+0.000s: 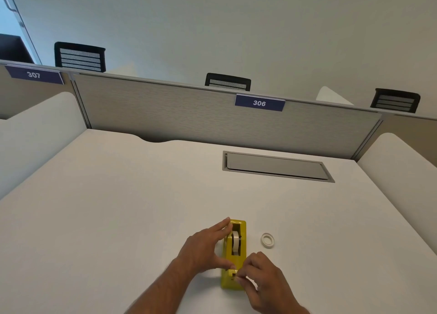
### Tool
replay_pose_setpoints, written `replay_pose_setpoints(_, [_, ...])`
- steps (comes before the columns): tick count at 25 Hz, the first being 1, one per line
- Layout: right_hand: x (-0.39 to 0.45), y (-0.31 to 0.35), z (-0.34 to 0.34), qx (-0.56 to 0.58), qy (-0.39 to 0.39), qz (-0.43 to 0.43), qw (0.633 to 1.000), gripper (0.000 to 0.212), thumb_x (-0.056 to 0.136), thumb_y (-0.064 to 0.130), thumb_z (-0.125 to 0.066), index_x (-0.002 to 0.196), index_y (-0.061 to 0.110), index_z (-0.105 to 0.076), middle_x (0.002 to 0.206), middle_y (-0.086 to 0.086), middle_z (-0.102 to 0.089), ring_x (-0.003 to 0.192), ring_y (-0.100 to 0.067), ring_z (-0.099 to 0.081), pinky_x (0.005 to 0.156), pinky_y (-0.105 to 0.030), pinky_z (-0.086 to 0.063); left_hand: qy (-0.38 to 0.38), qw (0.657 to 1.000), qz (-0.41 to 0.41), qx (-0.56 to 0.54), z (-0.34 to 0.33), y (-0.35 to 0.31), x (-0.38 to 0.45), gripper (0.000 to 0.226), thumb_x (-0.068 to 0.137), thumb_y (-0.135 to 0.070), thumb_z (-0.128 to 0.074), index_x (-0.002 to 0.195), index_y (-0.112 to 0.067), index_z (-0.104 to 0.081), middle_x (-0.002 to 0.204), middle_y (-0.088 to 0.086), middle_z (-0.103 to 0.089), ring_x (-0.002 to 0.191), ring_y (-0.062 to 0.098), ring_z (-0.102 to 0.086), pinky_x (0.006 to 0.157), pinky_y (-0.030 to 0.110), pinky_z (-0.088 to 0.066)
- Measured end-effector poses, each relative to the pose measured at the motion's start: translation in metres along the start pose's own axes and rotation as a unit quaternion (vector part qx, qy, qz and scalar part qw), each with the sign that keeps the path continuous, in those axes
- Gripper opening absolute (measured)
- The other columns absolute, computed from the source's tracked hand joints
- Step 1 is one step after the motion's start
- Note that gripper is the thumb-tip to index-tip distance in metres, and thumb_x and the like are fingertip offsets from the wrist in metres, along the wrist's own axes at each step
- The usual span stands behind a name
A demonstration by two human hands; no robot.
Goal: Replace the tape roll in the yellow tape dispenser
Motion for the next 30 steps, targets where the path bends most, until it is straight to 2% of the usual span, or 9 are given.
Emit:
replay_pose_setpoints(7, [-0.005,0.000,-0.004,-0.022,-0.006,0.003,1.000,0.018,0.074,0.028,-0.086,0.084,0.029,-0.071,0.084,0.009,-0.063,0.077,-0.003,-0.050,0.056,-0.012,-0.043,-0.003,1.000,0.003,-0.001,0.001,0.000,0.000,0.114,0.059,-0.082,-0.068,0.151,-0.047,-0.011,0.135,-0.056,0.016,0.141,0.008,-0.038,0.108,0.036,-0.043])
replay_pose_setpoints(10, [-0.007,0.005,-0.003,-0.026,-0.024,0.030,0.999,0.014,0.077,0.028,-0.084,0.085,0.027,-0.073,0.090,0.011,-0.070,0.082,-0.007,-0.054,0.061,-0.015,-0.050,-0.004,1.000,0.003,-0.002,0.001,-0.001,0.000,0.113,0.060,-0.080,-0.069,0.151,-0.047,-0.012,0.136,-0.054,0.015,0.141,0.007,-0.038,0.108,0.034,-0.043])
replay_pose_setpoints(13, [-0.010,0.012,-0.002,-0.057,-0.043,0.073,0.995,0.006,0.084,0.029,-0.077,0.088,0.025,-0.077,0.094,0.012,-0.077,0.081,-0.012,-0.058,0.063,-0.019,-0.054,-0.009,1.000,0.004,0.000,0.002,-0.001,-0.001,0.112,0.060,-0.079,-0.070,0.151,-0.046,-0.013,0.140,-0.050,0.013,0.142,0.007,-0.037,0.109,0.034,-0.043])
replay_pose_setpoints(18, [-0.014,0.023,-0.002,-0.134,-0.054,0.133,0.980,0.018,0.093,0.027,-0.063,0.086,0.025,-0.080,0.091,0.014,-0.078,0.073,-0.015,-0.062,0.060,-0.020,-0.054,-0.007,1.000,0.010,-0.002,0.002,-0.001,0.000,0.113,0.060,-0.080,-0.070,0.151,-0.047,-0.013,0.144,-0.046,0.008,0.142,0.008,-0.038,0.110,0.036,-0.043])
replay_pose_setpoints(21, [-0.010,0.033,-0.001,-0.152,-0.039,0.144,0.977,0.005,0.077,0.028,-0.083,0.076,0.025,-0.079,0.078,0.012,-0.075,0.068,-0.013,-0.063,0.058,-0.019,-0.053,-0.005,1.000,0.008,-0.002,0.002,-0.001,0.000,0.113,0.059,-0.080,-0.070,0.151,-0.048,-0.012,0.142,-0.050,0.009,0.140,0.007,-0.040,0.108,0.034,-0.044])
replay_pose_setpoints(23, [-0.009,0.035,0.000,-0.146,-0.033,0.136,0.979,0.015,0.067,0.032,-0.090,0.073,0.025,-0.078,0.075,0.013,-0.075,0.065,-0.012,-0.064,0.057,-0.018,-0.053,-0.001,1.000,0.014,-0.002,0.002,-0.001,-0.001,0.113,0.060,-0.080,-0.069,0.151,-0.048,-0.011,0.142,-0.048,0.010,0.141,0.008,-0.040,0.108,0.035,-0.044])
replay_pose_setpoints(25, [-0.008,0.035,0.000,-0.148,-0.041,0.133,0.979,0.012,0.081,0.033,-0.079,0.072,0.026,-0.077,0.076,0.014,-0.075,0.066,-0.011,-0.062,0.057,-0.017,-0.053,-0.002,1.000,0.017,-0.002,0.000,0.000,0.000,0.113,0.060,-0.080,-0.069,0.151,-0.048,-0.010,0.142,-0.047,0.011,0.142,0.009,-0.038,0.110,0.036,-0.043])
replay_pose_setpoints(28, [-0.010,0.032,0.005,-0.120,-0.062,0.114,0.984,0.040,0.102,0.036,-0.048,0.076,0.027,-0.076,0.082,0.016,-0.076,0.076,-0.010,-0.056,0.060,-0.018,-0.053,0.001,1.000,0.018,-0.006,-0.001,0.000,-0.001,0.111,0.063,-0.079,-0.068,0.151,-0.048,-0.008,0.143,-0.045,0.015,0.142,0.011,-0.038,0.109,0.036,-0.043])
replay_pose_setpoints(30, [-0.011,0.035,0.013,-0.087,-0.083,0.111,0.987,0.033,0.101,0.033,-0.049,0.084,0.028,-0.076,0.085,0.017,-0.075,0.083,-0.009,-0.053,0.065,-0.019,-0.052,0.002,1.000,0.012,-0.007,-0.002,-0.003,-0.004,0.109,0.066,-0.078,-0.066,0.152,-0.046,-0.006,0.145,-0.044,0.015,0.141,0.011,-0.036,0.109,0.034,-0.042])
Point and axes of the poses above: each hand's wrist, its own x-axis towards the middle knuckle, its own z-axis out of the back of the hand, y = z × x, the point moved 10 cm from there along x, towards the middle knuckle
